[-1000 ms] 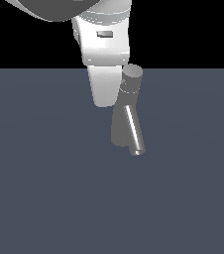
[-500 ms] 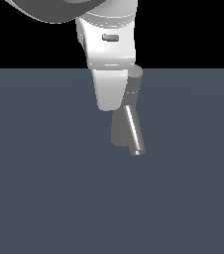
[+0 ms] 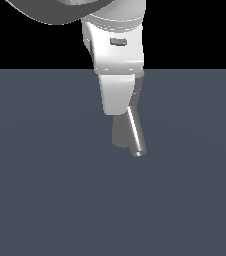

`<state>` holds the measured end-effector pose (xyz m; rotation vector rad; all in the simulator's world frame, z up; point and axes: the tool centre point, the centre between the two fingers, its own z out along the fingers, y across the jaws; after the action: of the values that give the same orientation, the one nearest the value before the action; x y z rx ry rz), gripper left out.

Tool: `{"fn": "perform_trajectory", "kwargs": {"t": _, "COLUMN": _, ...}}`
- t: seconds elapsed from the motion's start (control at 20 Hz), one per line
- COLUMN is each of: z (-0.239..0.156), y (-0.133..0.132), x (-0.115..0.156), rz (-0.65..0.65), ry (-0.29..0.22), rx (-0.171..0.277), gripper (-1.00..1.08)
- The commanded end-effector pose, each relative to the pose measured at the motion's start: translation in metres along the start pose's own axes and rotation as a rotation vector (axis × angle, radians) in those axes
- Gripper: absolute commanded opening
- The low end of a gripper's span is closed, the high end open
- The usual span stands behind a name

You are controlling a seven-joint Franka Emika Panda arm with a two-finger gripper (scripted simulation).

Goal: Turn on the faucet by rotating a designated handle.

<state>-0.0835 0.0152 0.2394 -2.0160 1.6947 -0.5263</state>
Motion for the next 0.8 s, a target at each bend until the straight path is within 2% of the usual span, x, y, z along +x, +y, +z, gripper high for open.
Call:
{"fn": "perform_trajectory", "kwargs": {"t": 0.0, "z": 0.0, "y": 0.006, "x": 0.012, "rz": 0.019, "ry": 0.013, "rx": -0.005, "gripper": -1.0}}
{"fn": "perform_trajectory", "kwargs": {"t": 0.75, "z": 0.0, "y": 0.019, "x": 0.022, "rz": 0.021, "ry": 0.014, "rx": -0.006, "gripper": -1.0}}
